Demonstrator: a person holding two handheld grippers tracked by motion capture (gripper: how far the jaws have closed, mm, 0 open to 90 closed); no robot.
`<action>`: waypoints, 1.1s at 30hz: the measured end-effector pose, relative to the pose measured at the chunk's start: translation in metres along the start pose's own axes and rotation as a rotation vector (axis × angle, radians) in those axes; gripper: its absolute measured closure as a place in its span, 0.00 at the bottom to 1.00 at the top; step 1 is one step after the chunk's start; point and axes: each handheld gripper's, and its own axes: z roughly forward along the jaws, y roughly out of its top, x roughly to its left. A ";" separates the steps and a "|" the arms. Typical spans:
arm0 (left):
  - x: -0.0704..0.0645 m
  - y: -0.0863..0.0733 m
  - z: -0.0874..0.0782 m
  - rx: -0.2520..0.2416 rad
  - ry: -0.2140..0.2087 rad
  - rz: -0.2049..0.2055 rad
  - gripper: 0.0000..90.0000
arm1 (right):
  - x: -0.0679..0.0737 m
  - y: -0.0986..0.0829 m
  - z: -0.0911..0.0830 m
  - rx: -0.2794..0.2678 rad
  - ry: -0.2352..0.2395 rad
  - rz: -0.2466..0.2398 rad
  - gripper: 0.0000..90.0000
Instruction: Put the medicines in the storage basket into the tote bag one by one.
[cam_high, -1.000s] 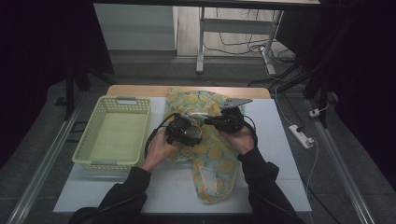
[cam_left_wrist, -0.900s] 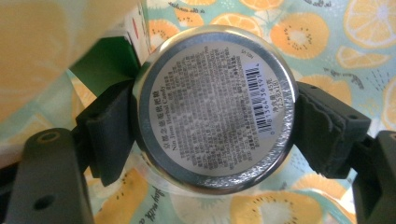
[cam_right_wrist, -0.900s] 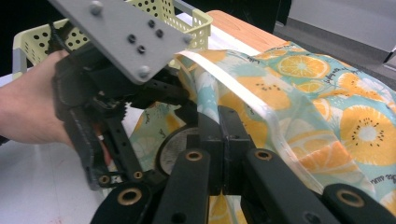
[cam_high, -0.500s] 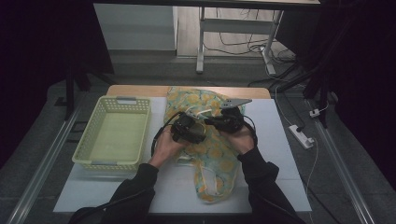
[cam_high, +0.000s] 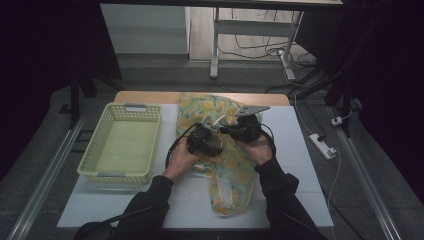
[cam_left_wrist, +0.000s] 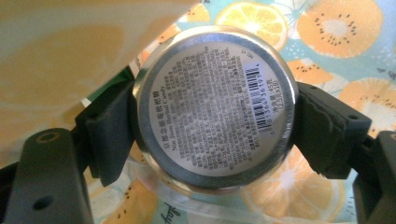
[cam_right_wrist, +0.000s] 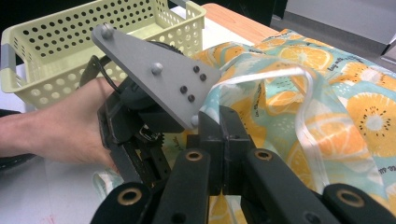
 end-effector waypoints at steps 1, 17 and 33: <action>0.000 -0.001 0.001 0.000 0.003 -0.002 0.22 | 0.000 0.000 0.001 0.000 0.000 0.002 1.00; -0.008 0.002 -0.028 -0.012 -0.080 -0.021 0.11 | -0.002 -0.001 0.000 -0.003 0.002 0.005 1.00; -0.016 -0.017 -0.062 -0.090 -0.182 -0.014 0.00 | -0.002 -0.001 0.000 -0.003 0.003 0.007 1.00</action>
